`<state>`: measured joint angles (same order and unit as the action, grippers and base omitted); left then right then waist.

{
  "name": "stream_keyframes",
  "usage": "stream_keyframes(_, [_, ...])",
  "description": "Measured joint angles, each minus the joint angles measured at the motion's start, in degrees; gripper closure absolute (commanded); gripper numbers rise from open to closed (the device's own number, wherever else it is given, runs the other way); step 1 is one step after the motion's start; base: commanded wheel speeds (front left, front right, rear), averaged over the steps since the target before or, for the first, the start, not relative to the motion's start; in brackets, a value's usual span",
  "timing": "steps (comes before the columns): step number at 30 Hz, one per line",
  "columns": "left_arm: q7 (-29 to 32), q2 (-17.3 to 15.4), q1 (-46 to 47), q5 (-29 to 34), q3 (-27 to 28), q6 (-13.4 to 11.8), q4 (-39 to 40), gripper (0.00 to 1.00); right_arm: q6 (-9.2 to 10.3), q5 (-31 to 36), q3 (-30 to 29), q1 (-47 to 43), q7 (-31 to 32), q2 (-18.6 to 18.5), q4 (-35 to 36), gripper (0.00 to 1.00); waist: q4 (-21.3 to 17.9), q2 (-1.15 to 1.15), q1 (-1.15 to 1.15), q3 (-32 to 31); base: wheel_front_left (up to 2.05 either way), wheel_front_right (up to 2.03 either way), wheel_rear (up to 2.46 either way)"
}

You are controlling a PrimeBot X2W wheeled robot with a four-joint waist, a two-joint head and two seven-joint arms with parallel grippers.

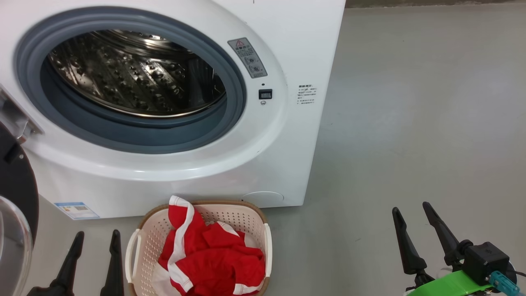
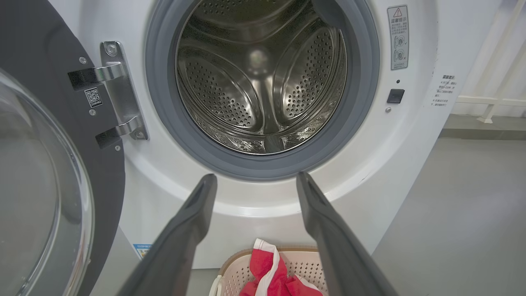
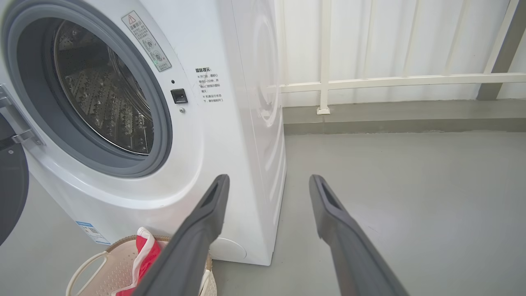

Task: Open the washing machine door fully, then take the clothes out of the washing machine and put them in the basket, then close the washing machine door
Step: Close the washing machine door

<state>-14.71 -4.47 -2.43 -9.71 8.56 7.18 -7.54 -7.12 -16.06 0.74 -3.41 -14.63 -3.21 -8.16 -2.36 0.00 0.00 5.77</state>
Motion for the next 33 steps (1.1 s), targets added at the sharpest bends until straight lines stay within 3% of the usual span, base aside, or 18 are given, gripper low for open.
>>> stream_keyframes(9, [0.00, 0.04, 0.02, 0.03, 0.03, 0.00, 0.00, 0.00, 0.00, 0.00, 0.00, 0.02, 0.00, 0.03, 0.02, 0.00, 0.13, 0.00, 0.00, 0.22, -0.32, 0.32, 0.00])
stream_keyframes(24, [0.00, 0.41, 0.01, 0.16, 0.26, -0.01, 0.00, 0.00, 0.00, 0.00, -0.01, 0.02, 0.00, 0.05, -0.01, 0.00, 0.15, 0.00, 0.00, -0.50, -1.27, 1.27, 0.00])
stream_keyframes(33, [0.00, 0.47, 0.01, 0.16, 0.38, -0.01, 0.01, 0.00, 0.00, 0.00, -0.04, 0.02, 0.00, 0.04, -0.05, 0.00, 0.15, 0.00, 0.00, -1.01, -0.24, 0.24, 0.00])
